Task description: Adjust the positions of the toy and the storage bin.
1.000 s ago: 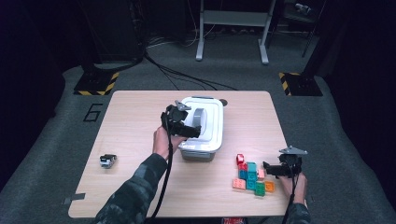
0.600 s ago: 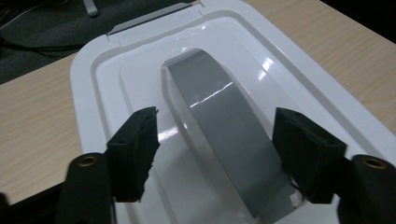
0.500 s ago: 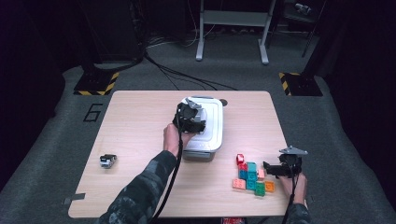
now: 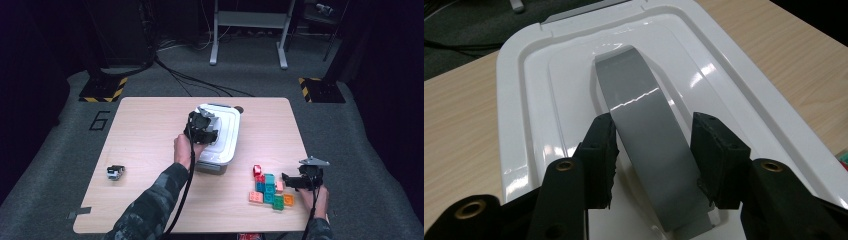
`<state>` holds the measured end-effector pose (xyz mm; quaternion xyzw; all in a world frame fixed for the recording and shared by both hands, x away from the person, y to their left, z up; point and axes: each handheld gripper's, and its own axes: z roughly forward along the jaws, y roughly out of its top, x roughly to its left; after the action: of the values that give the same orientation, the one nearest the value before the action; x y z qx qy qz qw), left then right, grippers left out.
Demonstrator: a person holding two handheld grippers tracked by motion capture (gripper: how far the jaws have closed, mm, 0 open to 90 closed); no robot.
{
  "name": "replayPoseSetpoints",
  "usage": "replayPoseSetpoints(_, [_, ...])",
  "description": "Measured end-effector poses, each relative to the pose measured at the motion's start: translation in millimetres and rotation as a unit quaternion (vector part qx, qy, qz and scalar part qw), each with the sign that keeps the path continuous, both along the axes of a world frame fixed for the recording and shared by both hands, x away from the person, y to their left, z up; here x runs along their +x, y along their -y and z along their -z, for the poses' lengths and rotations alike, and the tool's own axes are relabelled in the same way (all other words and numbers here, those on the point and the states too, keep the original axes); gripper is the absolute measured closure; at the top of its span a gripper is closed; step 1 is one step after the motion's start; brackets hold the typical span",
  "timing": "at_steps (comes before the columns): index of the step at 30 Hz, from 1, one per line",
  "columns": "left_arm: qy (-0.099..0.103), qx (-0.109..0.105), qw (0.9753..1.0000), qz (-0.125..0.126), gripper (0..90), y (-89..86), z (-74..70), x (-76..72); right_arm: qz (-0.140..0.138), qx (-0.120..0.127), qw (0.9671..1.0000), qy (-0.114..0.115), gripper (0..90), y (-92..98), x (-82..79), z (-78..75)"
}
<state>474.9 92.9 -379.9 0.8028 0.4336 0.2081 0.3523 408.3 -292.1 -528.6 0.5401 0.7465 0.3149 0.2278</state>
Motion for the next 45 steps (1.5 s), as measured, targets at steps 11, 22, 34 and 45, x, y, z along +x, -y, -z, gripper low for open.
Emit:
replayPoseSetpoints(11, [-0.012, -0.009, 0.9993, 0.033, 60.9, -12.4, -0.6, -8.3, -0.002, 0.000, 1.0000, 0.000, 0.9, 0.2, 0.0, 0.0])
replayPoseSetpoints(22, [-0.024, -0.030, 0.9974, 0.061, 66.0, -25.7, -0.5, -12.9, -0.002, 0.001, 1.0000, 0.000, 1.0, 0.2, 0.0, 0.0])
replayPoseSetpoints(34, [-0.007, -0.005, 0.9986, 0.053, 57.4, -17.1, -7.6, -4.9, -0.001, 0.001, 1.0000, 0.000, 1.1, 0.2, 0.0, 0.0])
replayPoseSetpoints(45, [-0.013, -0.014, 0.9987, 0.048, 67.1, -11.6, -6.0, -2.6, -0.002, 0.002, 1.0000, 0.000, 1.3, 0.0, -0.1, 0.0])
